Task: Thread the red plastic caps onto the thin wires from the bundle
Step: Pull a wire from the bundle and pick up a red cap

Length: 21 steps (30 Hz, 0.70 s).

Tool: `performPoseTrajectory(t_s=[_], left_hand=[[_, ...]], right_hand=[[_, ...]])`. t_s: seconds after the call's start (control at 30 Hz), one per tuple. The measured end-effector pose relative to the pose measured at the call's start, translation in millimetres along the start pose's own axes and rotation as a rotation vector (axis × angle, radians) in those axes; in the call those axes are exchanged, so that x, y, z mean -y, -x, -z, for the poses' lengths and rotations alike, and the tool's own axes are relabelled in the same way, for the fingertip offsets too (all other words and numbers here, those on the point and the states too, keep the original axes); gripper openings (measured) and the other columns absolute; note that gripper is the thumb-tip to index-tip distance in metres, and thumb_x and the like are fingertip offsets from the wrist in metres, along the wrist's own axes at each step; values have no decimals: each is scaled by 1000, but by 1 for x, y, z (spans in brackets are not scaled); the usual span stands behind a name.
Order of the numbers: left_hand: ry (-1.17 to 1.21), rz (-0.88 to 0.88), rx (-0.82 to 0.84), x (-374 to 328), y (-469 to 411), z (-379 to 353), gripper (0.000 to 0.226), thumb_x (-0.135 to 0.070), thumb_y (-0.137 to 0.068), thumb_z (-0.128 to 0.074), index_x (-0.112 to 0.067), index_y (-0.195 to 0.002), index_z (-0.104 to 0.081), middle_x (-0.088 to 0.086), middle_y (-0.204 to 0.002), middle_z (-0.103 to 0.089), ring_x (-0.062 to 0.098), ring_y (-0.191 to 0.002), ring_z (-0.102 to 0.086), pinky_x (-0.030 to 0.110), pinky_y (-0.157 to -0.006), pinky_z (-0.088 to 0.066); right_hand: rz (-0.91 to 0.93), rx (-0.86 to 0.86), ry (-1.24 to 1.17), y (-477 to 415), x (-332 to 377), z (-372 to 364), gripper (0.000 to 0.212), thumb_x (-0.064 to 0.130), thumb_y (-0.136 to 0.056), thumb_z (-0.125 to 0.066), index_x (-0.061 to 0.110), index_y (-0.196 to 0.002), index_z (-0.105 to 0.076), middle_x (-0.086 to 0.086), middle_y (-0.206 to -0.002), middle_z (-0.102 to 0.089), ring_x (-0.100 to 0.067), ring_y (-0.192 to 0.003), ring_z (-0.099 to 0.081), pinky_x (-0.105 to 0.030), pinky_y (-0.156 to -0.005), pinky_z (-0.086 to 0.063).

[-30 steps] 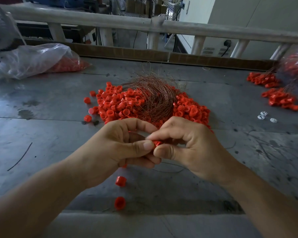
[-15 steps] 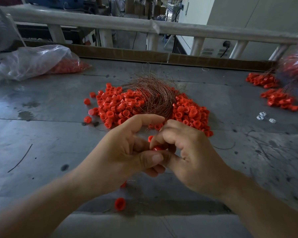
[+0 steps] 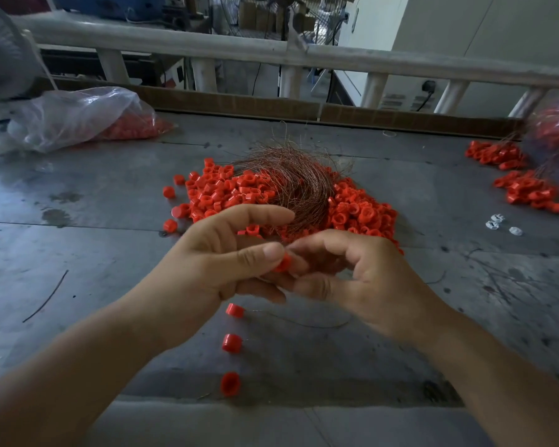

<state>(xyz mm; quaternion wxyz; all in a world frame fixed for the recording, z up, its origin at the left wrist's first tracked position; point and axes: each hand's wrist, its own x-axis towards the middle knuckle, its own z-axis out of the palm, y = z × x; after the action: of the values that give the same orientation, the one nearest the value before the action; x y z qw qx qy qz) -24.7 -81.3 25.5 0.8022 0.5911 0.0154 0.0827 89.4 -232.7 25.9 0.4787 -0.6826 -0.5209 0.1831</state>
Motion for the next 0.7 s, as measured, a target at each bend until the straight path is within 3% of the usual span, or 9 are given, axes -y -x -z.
performPoseTrajectory(t_s=[0.13, 0.23, 0.33, 0.43, 0.57, 0.7], left_hand=[[47, -35, -31, -4, -2, 5, 41, -17, -57, -82, -16, -96, -71, 17, -80, -71, 23, -64, -68, 27, -52, -54], [-21, -17, -96, -8, -3, 6, 26, -11, -61, -66, -15, -86, -73, 16, -79, -71, 20, -56, -65, 25, -46, -51], [-326, -51, -293, -6, -5, 12, 13, -4, -69, -70, -14, -78, -71, 10, -78, -71, 15, -55, -64, 21, -44, -49], [-819, -107, -538, 2, -11, 23, 27, -1, -74, -69, -28, -73, -65, -3, -65, -66, 2, -52, -56, 15, -50, -47], [-1237, -116, -507, 14, -15, 28, 22, -11, -70, -75, -29, -77, -64, -13, -77, -53, 2, -67, -50, 8, -61, -36], [-1411, -80, -455, 22, -21, 34, 22, -21, -71, -75, -21, -92, -70, -14, -80, -42, 8, -71, -43, 23, -61, -30]], right_hand=[[5, -52, 62, 0, 0, 2, 9, 24, -76, -65, 28, -83, -68, 20, -75, -65, 6, -72, -60, -7, -64, -43], [19, -91, 151, 0, 1, 4, 9, 15, -78, -69, 23, -76, -69, 13, -71, -59, 1, -68, -56, -9, -61, -40], [-37, -41, 245, 1, 2, 5, 5, 16, -76, -72, 20, -77, -72, 9, -72, -56, -3, -71, -55, -10, -64, -42], [-108, 115, 359, 2, 1, -1, 4, 20, -77, -71, 22, -80, -74, 13, -72, -54, 2, -76, -53, -8, -67, -40], [-141, 256, 488, 4, 0, -8, 10, 27, -82, -66, 23, -88, -72, 21, -71, -47, 12, -73, -48, -1, -67, -34], [-187, 302, 480, 7, 2, -5, 19, 41, -79, -66, 26, -89, -70, 16, -76, -53, 4, -73, -51, -8, -64, -39]])
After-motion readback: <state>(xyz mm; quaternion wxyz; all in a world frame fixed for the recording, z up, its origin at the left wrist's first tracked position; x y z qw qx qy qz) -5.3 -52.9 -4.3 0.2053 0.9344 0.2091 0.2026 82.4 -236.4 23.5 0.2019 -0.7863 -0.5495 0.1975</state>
